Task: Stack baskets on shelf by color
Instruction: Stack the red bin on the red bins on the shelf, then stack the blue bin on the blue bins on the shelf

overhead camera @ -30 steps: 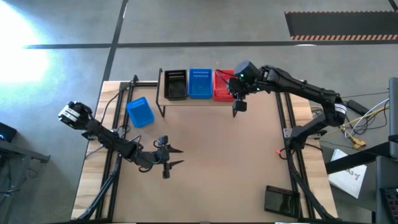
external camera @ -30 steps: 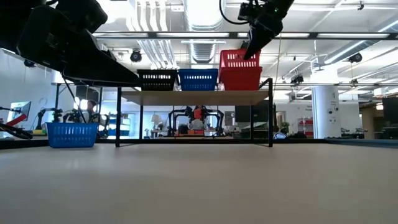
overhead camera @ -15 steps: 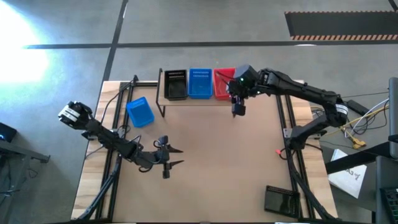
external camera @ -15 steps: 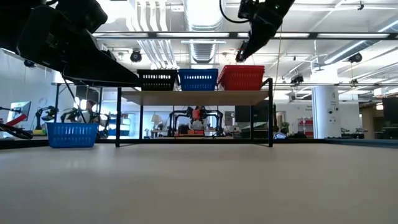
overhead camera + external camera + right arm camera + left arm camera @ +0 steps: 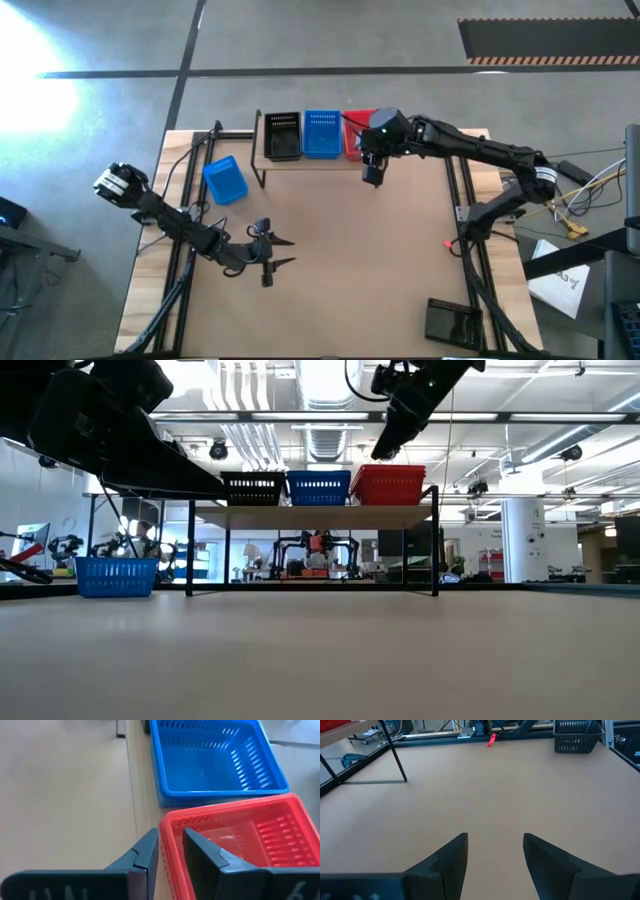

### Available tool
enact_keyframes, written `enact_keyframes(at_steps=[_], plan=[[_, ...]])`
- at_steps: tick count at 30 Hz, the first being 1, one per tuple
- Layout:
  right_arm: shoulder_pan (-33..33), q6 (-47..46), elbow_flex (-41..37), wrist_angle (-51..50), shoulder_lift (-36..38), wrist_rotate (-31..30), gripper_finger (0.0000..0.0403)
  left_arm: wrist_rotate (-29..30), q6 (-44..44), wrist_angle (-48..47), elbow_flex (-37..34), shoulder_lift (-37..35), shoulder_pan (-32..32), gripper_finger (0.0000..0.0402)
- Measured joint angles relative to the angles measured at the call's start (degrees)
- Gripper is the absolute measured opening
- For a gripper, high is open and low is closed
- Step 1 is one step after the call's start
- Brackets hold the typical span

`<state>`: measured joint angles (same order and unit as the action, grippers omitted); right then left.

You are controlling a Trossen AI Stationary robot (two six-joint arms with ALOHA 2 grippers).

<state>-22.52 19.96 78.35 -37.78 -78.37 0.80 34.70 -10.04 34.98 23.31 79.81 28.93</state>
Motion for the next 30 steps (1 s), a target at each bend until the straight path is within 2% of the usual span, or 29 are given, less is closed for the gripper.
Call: enact_keyframes(at_steps=[9, 18, 27, 30], plan=[[0.00, 0.06, 0.00, 1.30, -3.93, -3.94, 0.0056, 0.00, 0.00, 0.04, 0.02, 0.00, -0.04, 0.0176], [0.00, 0.03, -0.02, 3.86, -3.87, -3.98, 0.0044, 0.00, 0.00, 0.07, 0.02, 0.00, -0.04, 0.0176], [0.00, -1.41, -0.02, 0.45, -0.37, -3.94, 0.0101, 0.00, 0.00, 0.11, 0.05, 0.00, -0.04, 0.0176], [0.00, -1.77, -0.02, -2.44, 0.46, -5.98, 0.0113, 0.00, 0.00, 0.12, 0.26, 0.00, -0.04, 0.0176]])
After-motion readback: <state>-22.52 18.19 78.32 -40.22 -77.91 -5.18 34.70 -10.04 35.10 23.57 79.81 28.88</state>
